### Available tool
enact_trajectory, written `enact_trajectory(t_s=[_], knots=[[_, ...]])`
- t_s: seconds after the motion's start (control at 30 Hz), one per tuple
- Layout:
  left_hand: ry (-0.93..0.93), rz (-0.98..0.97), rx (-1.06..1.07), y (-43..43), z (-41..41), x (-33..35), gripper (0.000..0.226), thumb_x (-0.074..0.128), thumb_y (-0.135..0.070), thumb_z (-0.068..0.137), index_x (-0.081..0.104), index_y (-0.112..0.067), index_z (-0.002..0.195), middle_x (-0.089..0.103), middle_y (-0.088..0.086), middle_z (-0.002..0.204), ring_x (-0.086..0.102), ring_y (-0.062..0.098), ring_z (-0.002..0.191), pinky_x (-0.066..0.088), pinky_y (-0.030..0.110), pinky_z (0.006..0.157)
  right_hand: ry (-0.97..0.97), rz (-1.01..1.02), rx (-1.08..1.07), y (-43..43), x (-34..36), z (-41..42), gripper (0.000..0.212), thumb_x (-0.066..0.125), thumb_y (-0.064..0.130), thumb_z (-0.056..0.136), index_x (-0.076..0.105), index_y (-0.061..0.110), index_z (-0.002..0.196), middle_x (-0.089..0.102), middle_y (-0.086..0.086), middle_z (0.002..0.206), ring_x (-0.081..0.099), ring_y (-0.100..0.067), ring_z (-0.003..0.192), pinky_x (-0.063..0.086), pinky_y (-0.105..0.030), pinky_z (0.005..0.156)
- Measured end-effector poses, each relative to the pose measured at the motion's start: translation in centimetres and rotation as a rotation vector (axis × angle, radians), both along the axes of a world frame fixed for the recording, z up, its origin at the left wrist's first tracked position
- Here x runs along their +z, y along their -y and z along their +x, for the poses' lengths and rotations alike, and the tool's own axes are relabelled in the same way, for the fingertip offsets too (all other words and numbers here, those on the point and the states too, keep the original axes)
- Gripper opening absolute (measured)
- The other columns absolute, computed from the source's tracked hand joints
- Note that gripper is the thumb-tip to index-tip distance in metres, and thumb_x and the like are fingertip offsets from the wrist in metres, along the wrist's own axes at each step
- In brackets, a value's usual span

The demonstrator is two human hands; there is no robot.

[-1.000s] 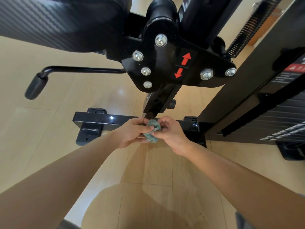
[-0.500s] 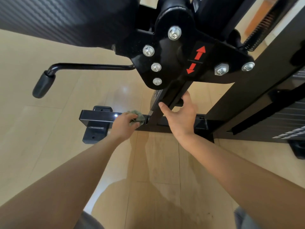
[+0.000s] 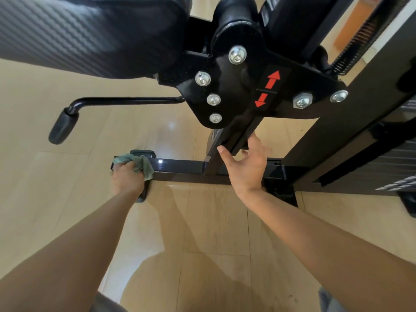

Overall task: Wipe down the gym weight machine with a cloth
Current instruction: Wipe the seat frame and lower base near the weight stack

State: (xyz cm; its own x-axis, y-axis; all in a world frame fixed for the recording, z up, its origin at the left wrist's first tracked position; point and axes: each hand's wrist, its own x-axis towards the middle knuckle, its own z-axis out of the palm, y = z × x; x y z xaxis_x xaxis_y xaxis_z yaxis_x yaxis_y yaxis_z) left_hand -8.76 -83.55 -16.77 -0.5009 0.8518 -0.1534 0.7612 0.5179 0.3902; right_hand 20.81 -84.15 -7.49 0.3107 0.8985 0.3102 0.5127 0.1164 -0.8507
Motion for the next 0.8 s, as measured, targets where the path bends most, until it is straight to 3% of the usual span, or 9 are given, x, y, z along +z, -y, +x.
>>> enact_trajectory(t_s=[0.1,0.23,0.33,0.4,0.5,0.57,0.7,0.8], knots=[[0.113,0.023,0.105,-0.5,-1.0,-0.3,0.026,0.057,-0.023,0.086,0.069,-0.013,0.108,0.059,0.018,0.119,0.058,0.038,0.101,0.048,0.042,0.082,-0.056,0.000,0.008,0.2,0.2,-0.2,0.062,0.081,0.042,0.077,0.057,0.027,0.132,0.062,0.018,0.114,0.048,-0.012,0.117,0.056,-0.037,0.089],[0.230,0.132,0.120,-0.6,2.1,1.6,0.047,0.066,-0.018,0.090,0.055,-0.013,0.136,0.050,0.020,0.132,0.057,0.038,0.111,0.047,0.043,0.097,-0.168,-0.025,0.033,0.6,0.9,-0.3,0.061,0.084,0.030,0.079,0.057,0.030,0.134,0.061,0.024,0.114,0.048,-0.008,0.120,0.052,-0.017,0.087],[0.302,0.175,-0.002,-0.9,4.8,2.6,0.052,0.068,-0.019,0.091,0.050,-0.022,0.140,0.044,0.013,0.134,0.055,0.029,0.104,0.045,0.038,0.095,-0.250,-0.041,0.077,1.1,1.3,-0.1,0.060,0.084,0.025,0.080,0.058,0.031,0.133,0.064,0.021,0.116,0.051,-0.013,0.124,0.055,-0.028,0.095],[0.330,0.139,-0.180,-1.2,6.2,2.6,0.048,0.068,-0.023,0.092,0.054,-0.035,0.137,0.042,0.004,0.134,0.052,0.022,0.107,0.045,0.036,0.102,-0.270,-0.050,0.099,1.3,1.5,0.1,0.060,0.083,0.023,0.080,0.057,0.029,0.134,0.064,0.022,0.117,0.052,-0.012,0.125,0.056,-0.034,0.096],[0.166,-0.065,-0.480,-1.1,7.8,2.2,0.046,0.069,-0.036,0.093,0.059,-0.037,0.138,0.043,0.004,0.146,0.037,0.029,0.132,0.038,0.048,0.114,-0.255,-0.052,0.105,1.1,1.5,0.6,0.057,0.084,0.021,0.079,0.059,0.026,0.130,0.065,0.026,0.111,0.056,-0.006,0.120,0.055,-0.031,0.094],[0.069,-0.098,-0.544,-0.8,8.1,1.7,0.051,0.072,-0.034,0.091,0.058,-0.033,0.140,0.046,0.002,0.147,0.034,0.029,0.134,0.038,0.049,0.112,-0.196,-0.050,0.086,0.8,1.3,0.7,0.055,0.084,0.024,0.078,0.058,0.028,0.127,0.063,0.026,0.111,0.055,-0.009,0.118,0.055,-0.032,0.092],[-0.004,0.018,-0.450,-0.9,5.9,1.1,0.041,0.073,-0.022,0.090,0.066,-0.023,0.130,0.058,0.009,0.132,0.051,0.031,0.118,0.046,0.043,0.104,-0.098,-0.011,0.058,0.4,0.7,0.4,0.049,0.086,0.029,0.077,0.057,0.034,0.116,0.061,0.024,0.107,0.058,-0.017,0.110,0.057,-0.042,0.089],[-0.057,0.040,-0.276,-0.6,3.1,0.7,0.037,0.068,-0.022,0.091,0.068,-0.020,0.127,0.058,0.014,0.131,0.052,0.036,0.112,0.047,0.043,0.094,-0.069,0.015,0.046,0.2,0.6,0.5,0.050,0.086,0.029,0.076,0.056,0.035,0.115,0.061,0.024,0.105,0.059,-0.017,0.108,0.056,-0.042,0.089]])
